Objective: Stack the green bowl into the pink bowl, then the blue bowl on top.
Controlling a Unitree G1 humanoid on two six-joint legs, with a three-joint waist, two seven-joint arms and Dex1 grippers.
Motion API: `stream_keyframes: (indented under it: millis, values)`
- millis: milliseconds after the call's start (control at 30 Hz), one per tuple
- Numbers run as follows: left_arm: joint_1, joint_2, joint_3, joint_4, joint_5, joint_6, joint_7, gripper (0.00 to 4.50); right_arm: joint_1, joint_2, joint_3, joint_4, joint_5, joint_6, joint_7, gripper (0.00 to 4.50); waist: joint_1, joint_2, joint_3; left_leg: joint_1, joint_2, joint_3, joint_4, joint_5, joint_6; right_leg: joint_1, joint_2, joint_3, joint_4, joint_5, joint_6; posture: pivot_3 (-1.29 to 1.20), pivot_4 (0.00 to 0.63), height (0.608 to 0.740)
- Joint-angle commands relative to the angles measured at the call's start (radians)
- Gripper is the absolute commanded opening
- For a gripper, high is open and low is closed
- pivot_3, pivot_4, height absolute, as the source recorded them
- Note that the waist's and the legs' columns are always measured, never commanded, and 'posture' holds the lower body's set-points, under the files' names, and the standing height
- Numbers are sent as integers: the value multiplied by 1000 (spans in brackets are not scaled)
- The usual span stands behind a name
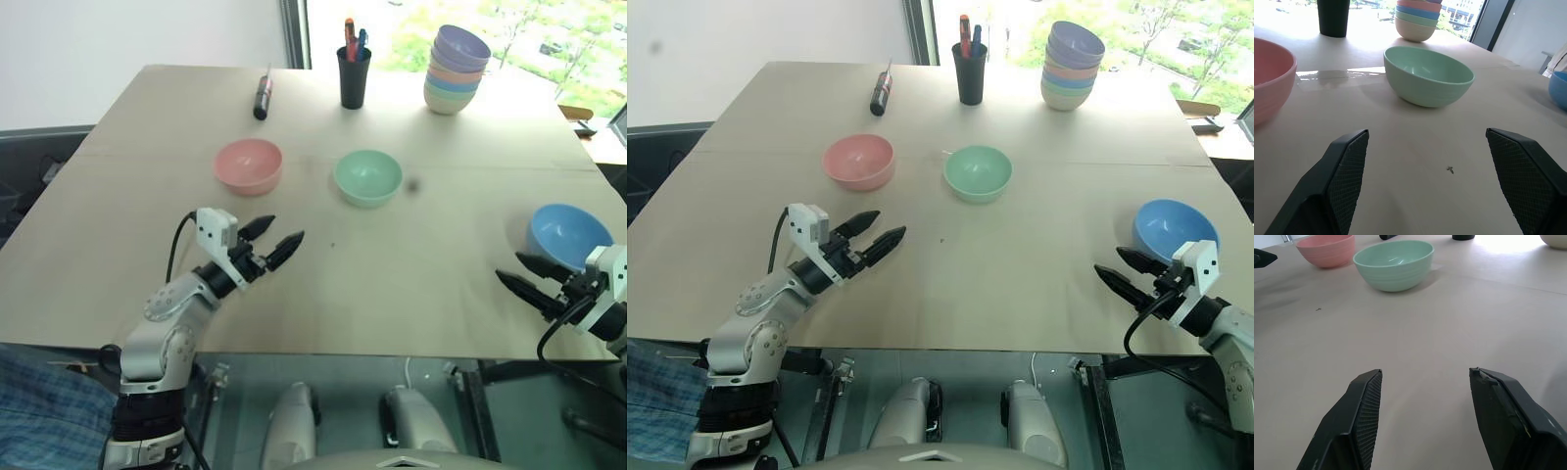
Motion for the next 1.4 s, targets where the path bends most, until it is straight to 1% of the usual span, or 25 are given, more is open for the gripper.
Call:
stream_keyframes:
  millis: [33,100,400,667,833,933,1000,1067,1133,1200,1300,1400]
  values:
    - [-12,12,-2,-21,-13,-35,-32,4060,-6,4,5,-19,-1,-30,4,2984,0,0,0,0,0,0,0,0,0,0,0,0,0,0,0,0,150,740]
    - [-16,18,1,0,-14,-54,-60,4060,-3,7,18,-21,-7,-40,10,2984,0,0,0,0,0,0,0,0,0,0,0,0,0,0,0,0,150,740]
    - [-10,25,0,19,-2,-76,-88,4060,-8,14,42,-35,-6,-45,6,2984,0,0,0,0,0,0,0,0,0,0,0,0,0,0,0,0,150,740]
    - [-12,28,1,17,-3,-74,-86,4060,-18,10,43,-28,-7,-43,2,2984,0,0,0,0,0,0,0,0,0,0,0,0,0,0,0,0,150,740]
    - [-23,28,-8,27,11,-84,-83,4060,-22,17,40,-62,15,-32,-4,2984,0,0,0,0,0,0,0,0,0,0,0,0,0,0,0,0,150,740]
    - [-53,36,-22,62,60,-105,-63,4060,-45,23,39,-126,79,-10,4,2984,0,0,0,0,0,0,0,0,0,0,0,0,0,0,0,0,150,740]
    - [-92,56,-42,95,140,-109,-8,4060,-58,10,53,-170,111,20,13,2984,0,0,0,0,0,0,0,0,0,0,0,0,1,0,0,0,150,740]
    - [-159,60,-50,115,205,-35,107,4060,-91,2,67,-233,141,66,-26,2984,1,0,0,0,0,-1,0,0,0,0,0,0,1,0,0,0,150,740]
    - [-216,64,-60,122,241,30,173,4060,-129,2,82,-280,156,96,-67,2984,1,0,0,0,0,-1,1,0,0,0,0,-1,1,0,0,0,150,740]
    - [-258,86,-90,131,281,11,163,4060,-167,8,104,-326,166,126,-109,2984,2,0,0,-1,0,-1,1,0,0,0,0,-1,1,0,0,0,150,740]
    - [-321,135,-151,154,382,-31,167,4060,-217,20,134,-380,186,168,-174,2984,3,0,0,-1,0,-1,0,0,0,0,0,-1,0,0,0,0,150,740]
    - [-411,160,-202,206,465,-20,191,4060,-247,26,166,-410,188,194,-215,2984,6,0,0,-1,0,-1,0,0,0,-1,0,-1,0,0,0,0,150,740]
